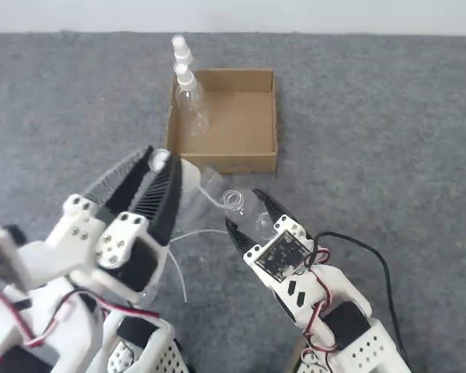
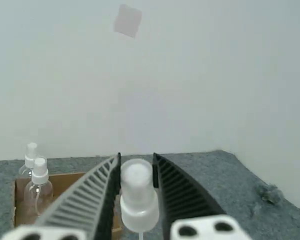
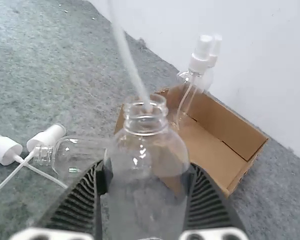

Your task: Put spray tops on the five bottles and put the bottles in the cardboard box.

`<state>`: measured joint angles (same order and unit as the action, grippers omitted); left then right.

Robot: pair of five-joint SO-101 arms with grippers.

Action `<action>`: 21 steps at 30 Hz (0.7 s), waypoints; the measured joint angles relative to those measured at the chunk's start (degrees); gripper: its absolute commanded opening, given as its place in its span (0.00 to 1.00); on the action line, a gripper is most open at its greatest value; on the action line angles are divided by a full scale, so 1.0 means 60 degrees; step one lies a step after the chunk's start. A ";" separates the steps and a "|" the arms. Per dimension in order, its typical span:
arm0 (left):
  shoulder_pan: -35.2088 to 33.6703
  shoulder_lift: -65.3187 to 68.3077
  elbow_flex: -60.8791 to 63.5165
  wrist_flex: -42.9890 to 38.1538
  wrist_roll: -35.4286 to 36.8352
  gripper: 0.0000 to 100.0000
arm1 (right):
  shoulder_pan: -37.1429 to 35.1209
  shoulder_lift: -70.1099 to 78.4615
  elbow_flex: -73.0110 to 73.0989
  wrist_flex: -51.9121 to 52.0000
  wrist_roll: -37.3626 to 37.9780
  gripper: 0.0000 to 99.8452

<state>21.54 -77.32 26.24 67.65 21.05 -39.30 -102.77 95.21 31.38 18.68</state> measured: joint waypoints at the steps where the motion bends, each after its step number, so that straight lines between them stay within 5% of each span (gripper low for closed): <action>1: 0.0059 0.0000 0.0000 0.0000 0.0000 0.01 | -0.0015 0.0000 0.0000 0.0000 0.0000 0.02; 21: 0.0147 0.0000 0.0015 -0.0117 -0.0044 0.01 | -0.0015 0.0000 0.0000 0.0000 0.0015 0.02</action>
<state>22.42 -77.32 26.33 66.95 20.79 -39.38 -102.77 95.21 31.38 18.77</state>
